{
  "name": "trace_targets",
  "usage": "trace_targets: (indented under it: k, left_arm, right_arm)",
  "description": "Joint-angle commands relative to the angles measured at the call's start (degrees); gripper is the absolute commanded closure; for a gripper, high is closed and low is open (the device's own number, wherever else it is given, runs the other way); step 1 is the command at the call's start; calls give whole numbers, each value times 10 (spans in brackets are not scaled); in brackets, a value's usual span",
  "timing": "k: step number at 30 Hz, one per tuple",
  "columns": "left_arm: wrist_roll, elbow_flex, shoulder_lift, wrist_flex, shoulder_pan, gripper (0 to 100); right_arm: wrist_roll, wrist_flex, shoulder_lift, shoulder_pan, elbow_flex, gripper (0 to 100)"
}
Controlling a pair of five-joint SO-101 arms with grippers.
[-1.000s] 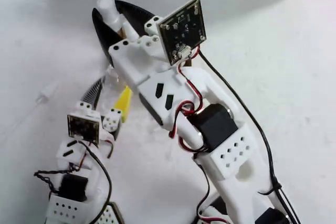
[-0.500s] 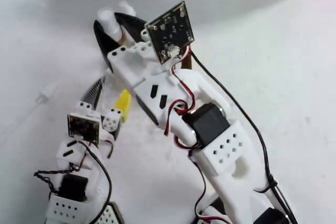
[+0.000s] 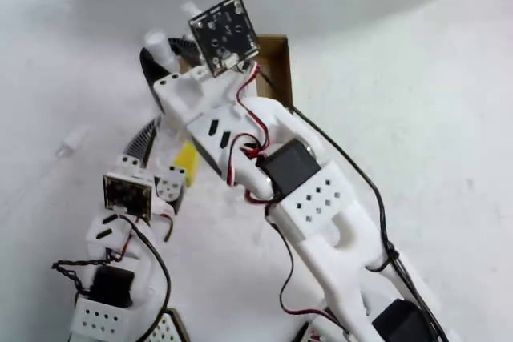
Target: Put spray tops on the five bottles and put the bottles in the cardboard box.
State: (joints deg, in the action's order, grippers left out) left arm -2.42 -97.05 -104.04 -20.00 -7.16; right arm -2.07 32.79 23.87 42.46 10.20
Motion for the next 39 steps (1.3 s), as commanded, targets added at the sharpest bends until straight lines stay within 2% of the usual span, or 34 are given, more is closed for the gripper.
trace_targets:
  k: [1, 9, 20, 27, 39]
  left_arm:
    - [2, 1, -7, -13, 5, 954]
    - [2, 1, -7, -13, 5, 954]
    - [2, 1, -7, -13, 5, 954]
    - [2, 1, -7, -14, 5, 954]
    - [2, 1, -7, -14, 5, 954]
  right_arm:
    - [-22, 2, -1, -2, -4, 983]
    - [-28, 95, -5, 13, -4, 983]
    - [-50, 141, -8, 12, -8, 978]
    - [-49, 165, -1, 9, -16, 800]
    - [-49, 318, 0, -54, -234, 752]
